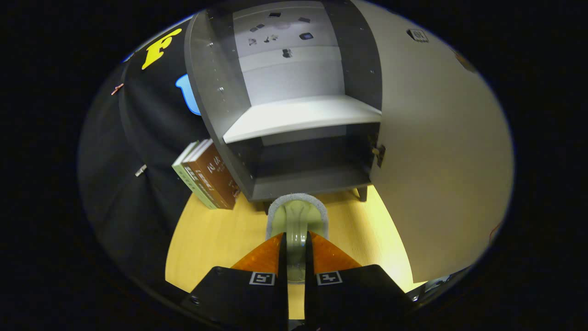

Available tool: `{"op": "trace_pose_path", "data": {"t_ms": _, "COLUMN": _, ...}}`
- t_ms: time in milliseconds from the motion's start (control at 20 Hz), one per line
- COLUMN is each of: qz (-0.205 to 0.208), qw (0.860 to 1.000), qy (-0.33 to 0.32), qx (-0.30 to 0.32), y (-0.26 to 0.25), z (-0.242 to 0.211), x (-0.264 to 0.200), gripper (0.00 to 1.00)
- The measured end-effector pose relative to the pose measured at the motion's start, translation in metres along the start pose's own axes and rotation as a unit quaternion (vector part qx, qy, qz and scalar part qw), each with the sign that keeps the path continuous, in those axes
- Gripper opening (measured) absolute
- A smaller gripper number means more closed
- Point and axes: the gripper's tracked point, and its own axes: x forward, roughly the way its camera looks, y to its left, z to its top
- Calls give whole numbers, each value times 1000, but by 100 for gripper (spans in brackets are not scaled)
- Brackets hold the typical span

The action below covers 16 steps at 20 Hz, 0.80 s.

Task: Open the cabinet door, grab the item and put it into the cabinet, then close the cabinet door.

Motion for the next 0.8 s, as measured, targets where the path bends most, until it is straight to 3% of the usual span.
{"op": "trace_pose_path", "data": {"t_ms": 350, "qz": -8, "qw": 999, "qy": -28, "qx": -14, "y": 15, "z": 110, "x": 6, "gripper": 18}}
{"op": "trace_pose_path", "data": {"t_ms": 800, "qz": -58, "qw": 998, "qy": -15, "qx": 1, "y": -4, "z": 202, "x": 93, "gripper": 18}}
